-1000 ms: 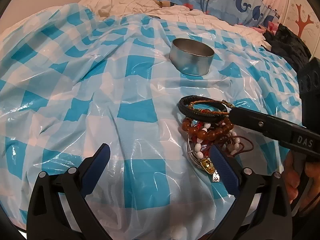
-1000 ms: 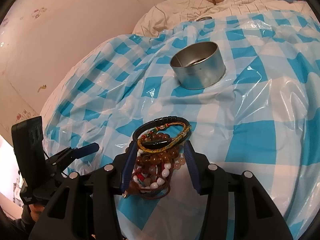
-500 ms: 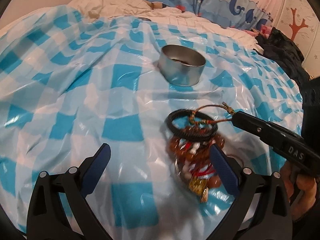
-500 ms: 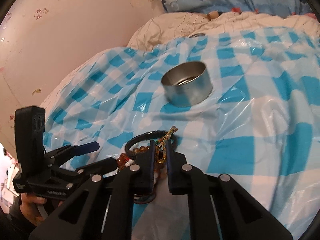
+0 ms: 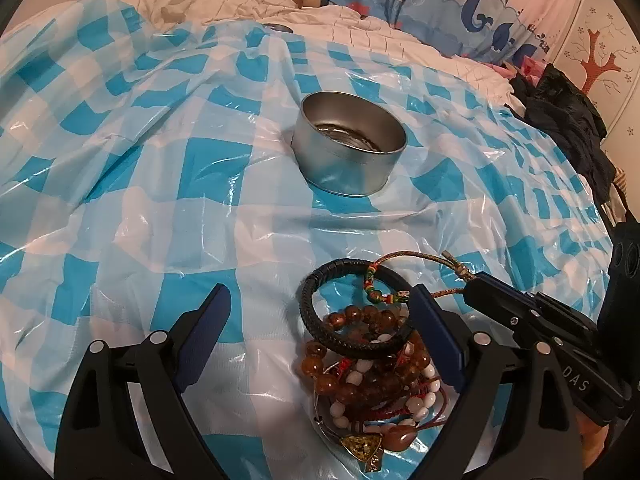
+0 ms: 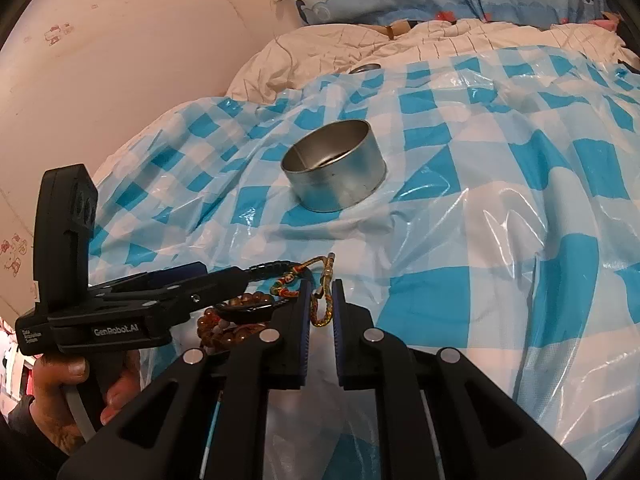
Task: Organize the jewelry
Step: 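Lift the black braided bracelet with the right gripper toward the silver tin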
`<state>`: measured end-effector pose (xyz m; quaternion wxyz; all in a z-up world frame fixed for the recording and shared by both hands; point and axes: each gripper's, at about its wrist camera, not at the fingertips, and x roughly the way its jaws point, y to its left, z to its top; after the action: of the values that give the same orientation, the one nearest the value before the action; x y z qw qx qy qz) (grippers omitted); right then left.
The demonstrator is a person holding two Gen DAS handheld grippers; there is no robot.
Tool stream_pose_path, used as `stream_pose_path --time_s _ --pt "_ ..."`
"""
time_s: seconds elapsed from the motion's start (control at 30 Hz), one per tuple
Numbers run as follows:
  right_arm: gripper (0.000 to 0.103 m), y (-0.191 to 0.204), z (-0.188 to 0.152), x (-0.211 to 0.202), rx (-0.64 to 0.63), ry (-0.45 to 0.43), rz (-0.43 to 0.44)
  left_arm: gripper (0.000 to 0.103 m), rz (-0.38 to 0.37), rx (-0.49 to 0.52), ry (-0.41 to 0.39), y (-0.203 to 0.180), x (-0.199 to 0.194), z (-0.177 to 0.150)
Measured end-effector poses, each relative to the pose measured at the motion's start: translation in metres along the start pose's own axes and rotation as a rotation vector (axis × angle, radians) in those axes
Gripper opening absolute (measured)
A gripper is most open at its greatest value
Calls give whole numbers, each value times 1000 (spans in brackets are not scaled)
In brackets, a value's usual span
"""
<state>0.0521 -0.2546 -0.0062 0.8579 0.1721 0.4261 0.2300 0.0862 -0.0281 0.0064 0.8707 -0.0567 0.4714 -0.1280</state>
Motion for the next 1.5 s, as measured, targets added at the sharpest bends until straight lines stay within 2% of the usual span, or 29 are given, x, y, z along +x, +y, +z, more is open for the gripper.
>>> stream_pose_path --time_s 0.3,0.4,0.47,0.57,0.67,1.03,1.2,1.5 --pt "11 -2 -2 3 7 9 -12 84 -14 9 8 -5 2 1" --pt "11 -3 -1 4 16 12 -20 65 -44 -4 40 -6 11 1" --pt "11 -5 -2 4 24 14 -24 37 -73 -32 62 -3 17 0" --pt "11 -6 -1 4 33 17 -29 20 -53 -61 60 3 22 2" --pt "11 -8 -1 4 38 18 -29 11 -50 -64 50 6 21 2" --pt "11 -11 2 -4 50 -24 -32 9 -62 -43 -54 7 -8 9" --pt "11 -5 11 -16 32 -101 -22 9 -80 -30 -88 3 -17 18" --pt "8 1 53 -28 -29 -243 -46 9 -88 -25 -173 -5 -18 52"
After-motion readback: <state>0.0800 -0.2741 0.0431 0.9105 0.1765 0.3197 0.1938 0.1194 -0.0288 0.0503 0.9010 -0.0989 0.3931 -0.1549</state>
